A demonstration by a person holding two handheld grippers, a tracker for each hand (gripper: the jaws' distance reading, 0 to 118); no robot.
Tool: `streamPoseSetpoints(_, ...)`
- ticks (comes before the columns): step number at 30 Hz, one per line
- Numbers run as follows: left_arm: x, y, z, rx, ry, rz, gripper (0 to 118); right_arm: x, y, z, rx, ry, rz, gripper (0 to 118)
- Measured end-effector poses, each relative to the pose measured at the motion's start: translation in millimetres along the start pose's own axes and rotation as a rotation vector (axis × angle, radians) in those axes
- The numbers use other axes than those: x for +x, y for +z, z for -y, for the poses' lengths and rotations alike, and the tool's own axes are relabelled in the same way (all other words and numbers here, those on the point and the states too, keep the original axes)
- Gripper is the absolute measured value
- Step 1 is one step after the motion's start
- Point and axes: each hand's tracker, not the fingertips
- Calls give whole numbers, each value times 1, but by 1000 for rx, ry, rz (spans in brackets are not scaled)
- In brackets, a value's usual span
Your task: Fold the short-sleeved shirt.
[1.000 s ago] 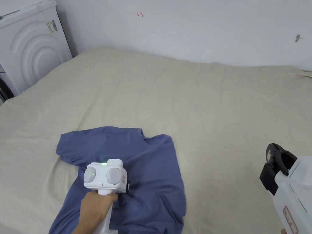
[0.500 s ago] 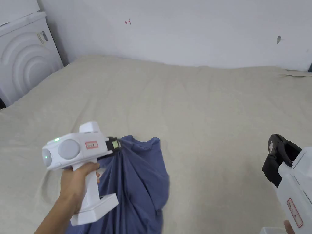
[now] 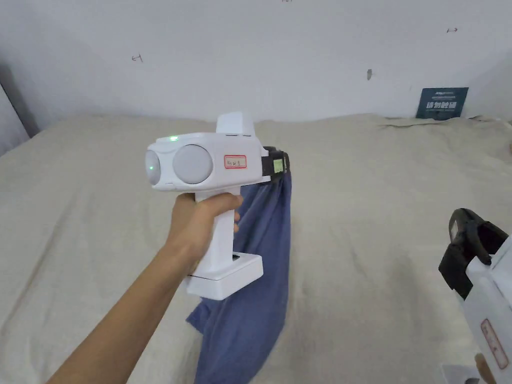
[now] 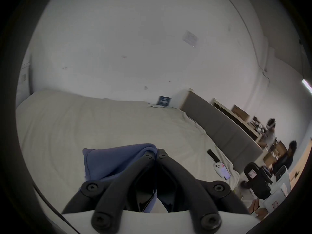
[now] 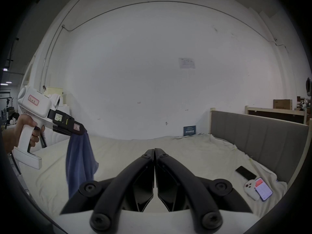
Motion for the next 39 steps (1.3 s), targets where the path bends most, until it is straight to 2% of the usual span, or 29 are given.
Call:
streamPoseSetpoints(6, 63, -40, 28, -80, -26, 146, 0, 38, 18, -2, 12, 2, 95, 0)
streamPoseSetpoints(10, 79, -77, 65, -204, -73, 161, 0, 58, 25, 2, 0, -5, 144, 0)
streamPoseSetpoints(13, 81, -100, 105, -325, -118, 149, 0, 67, 31, 7, -10, -5, 170, 0)
streamPoseSetpoints(16, 77, -123, 145, -444, -98, 134, 0, 73, 33, 13, -26, -16, 188, 0)
streamPoseSetpoints(20, 68, -146, 192, -559, -194, 38, 0, 74, 34, 18, -43, -25, 195, 0)
streamPoseSetpoints(23, 55, -158, 220, -640, -185, -18, 0, 74, 34, 22, -53, -25, 192, 0)
streamPoseSetpoints(32, 34, -170, 252, -717, -132, -77, 0, 69, 31, 28, -79, -23, 177, 0)
streamPoseSetpoints(35, 33, -163, 244, -687, -100, -69, 26, 67, 31, 26, -76, -21, 171, 0)
streamPoseSetpoints(36, 34, -159, 241, -685, -84, -54, 51, 67, 31, 25, -75, -20, 168, 0)
streamPoseSetpoints(39, 35, -141, 225, -588, -53, -36, 114, 64, 31, 21, -66, -19, 160, 0)
